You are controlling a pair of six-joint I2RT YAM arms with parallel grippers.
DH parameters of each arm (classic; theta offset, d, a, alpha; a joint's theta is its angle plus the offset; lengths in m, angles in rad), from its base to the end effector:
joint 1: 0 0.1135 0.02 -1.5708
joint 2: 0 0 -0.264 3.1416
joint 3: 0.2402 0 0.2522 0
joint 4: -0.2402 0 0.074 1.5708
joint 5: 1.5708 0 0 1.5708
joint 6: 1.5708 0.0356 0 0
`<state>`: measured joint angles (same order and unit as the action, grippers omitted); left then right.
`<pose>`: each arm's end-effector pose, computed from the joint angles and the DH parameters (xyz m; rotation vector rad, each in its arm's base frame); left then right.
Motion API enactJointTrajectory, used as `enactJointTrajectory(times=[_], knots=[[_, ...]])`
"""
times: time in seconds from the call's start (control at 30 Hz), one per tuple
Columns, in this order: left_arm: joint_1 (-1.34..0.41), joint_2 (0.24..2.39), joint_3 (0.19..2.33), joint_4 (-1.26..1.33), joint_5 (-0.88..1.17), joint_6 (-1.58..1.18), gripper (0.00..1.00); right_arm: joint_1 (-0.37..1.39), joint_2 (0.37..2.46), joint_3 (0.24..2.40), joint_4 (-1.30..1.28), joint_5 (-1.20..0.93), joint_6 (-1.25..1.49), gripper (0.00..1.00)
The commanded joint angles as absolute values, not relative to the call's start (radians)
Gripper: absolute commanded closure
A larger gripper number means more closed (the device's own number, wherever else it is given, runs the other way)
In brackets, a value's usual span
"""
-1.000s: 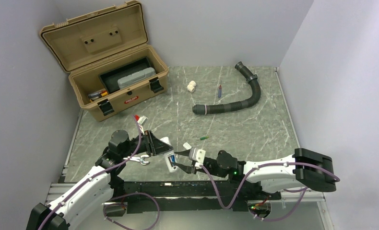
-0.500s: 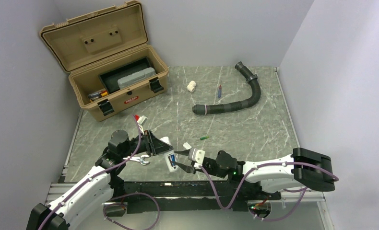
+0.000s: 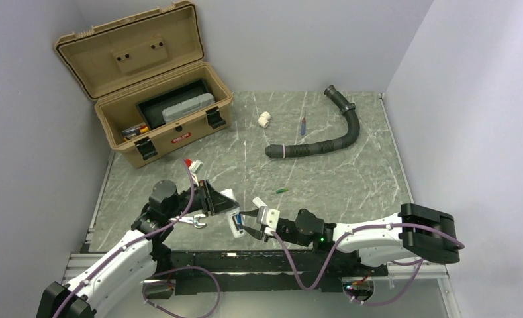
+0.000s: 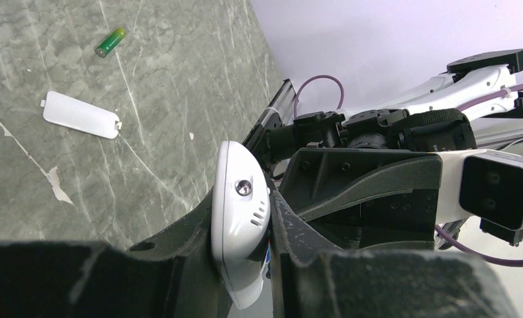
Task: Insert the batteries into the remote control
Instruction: Load the battery into the remote control.
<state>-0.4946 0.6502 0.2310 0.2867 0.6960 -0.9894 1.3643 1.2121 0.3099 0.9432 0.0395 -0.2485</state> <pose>0.1286 -0.0953 0.2150 0.1194 1.9830 -1.6266 0.0497 0.2304 0.2102 -1.1267 1.1258 0.8517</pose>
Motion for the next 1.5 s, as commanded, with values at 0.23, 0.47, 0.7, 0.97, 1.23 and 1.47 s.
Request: enactJointTrajectory(times=[0.23,0.47,0.7,0.97,1.23,1.47], knots=[[-0.498,0.641,0.233,0.337,0.720,-0.995,1.00,1.372,1.219,0.359,0.931,0.045,-0.287,0.61],[-0.498,0.643,0.232,0.341,0.722,-0.996,1.00,1.378,1.229,0.372,0.898,0.047,-0.308,0.62],[-0.498,0.639,0.236,0.333,0.722,-0.994,1.00,1.384,1.231,0.383,0.852,0.061,-0.338,0.65],[-0.498,0.638,0.234,0.333,0.721,-0.996,1.00,1.387,1.217,0.383,0.809,0.069,-0.358,0.70],[-0.497,0.635,0.234,0.328,0.719,-0.994,1.00,1.388,1.207,0.386,0.772,0.072,-0.378,0.73],[-0.498,0.630,0.233,0.326,0.722,-0.996,1.00,1.388,1.187,0.385,0.718,0.055,-0.399,0.73]])
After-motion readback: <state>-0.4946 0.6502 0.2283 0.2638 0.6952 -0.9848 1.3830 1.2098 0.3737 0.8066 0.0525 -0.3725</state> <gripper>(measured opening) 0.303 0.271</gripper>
